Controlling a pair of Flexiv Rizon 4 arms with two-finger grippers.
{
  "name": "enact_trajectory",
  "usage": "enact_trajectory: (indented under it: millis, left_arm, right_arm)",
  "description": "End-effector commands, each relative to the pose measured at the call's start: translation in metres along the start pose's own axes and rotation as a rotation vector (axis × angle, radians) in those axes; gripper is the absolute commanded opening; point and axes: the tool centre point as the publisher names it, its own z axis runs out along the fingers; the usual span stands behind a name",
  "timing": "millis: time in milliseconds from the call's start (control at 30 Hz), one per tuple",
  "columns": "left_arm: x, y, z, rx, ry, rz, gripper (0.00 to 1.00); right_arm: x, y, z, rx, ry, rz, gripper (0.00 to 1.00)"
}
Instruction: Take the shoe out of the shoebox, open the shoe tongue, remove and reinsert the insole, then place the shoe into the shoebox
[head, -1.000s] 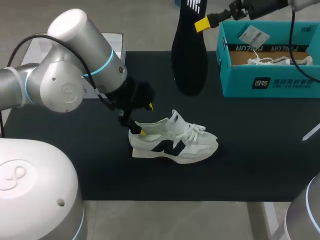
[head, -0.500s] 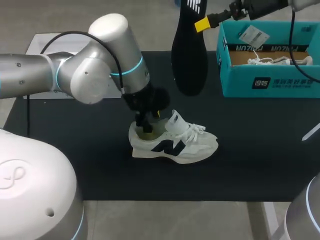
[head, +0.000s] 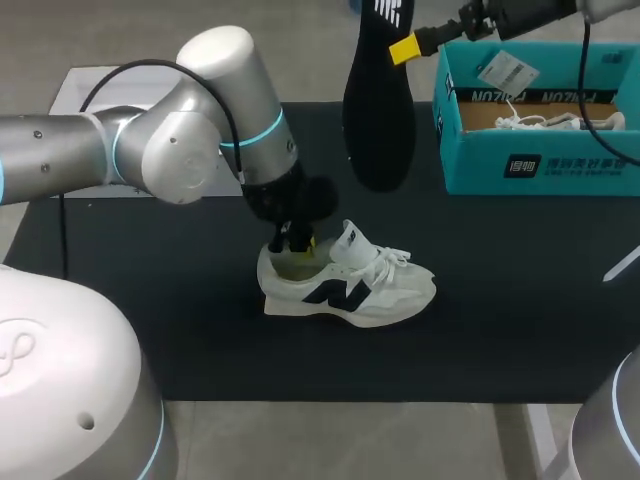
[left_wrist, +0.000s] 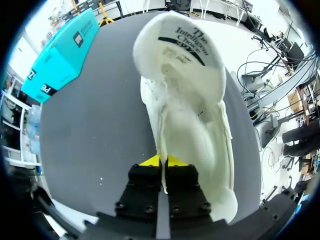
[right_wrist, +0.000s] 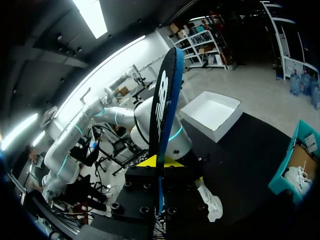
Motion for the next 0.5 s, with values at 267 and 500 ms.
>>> enact_trajectory:
  millis: [267,500]
  left_arm:
    - [0.001,-0.003,-0.004,0.028,0.032,0.117,0.00]
    - [-0.007,-0.009,-0.012,-0.012,0.072,0.264,0.00]
  right_arm:
    - [0.000,0.001,0.001,0.003,-0.002,0.001,0.00]
    - [0.000,0.001,0.001,0.003,-0.002,0.001,0.00]
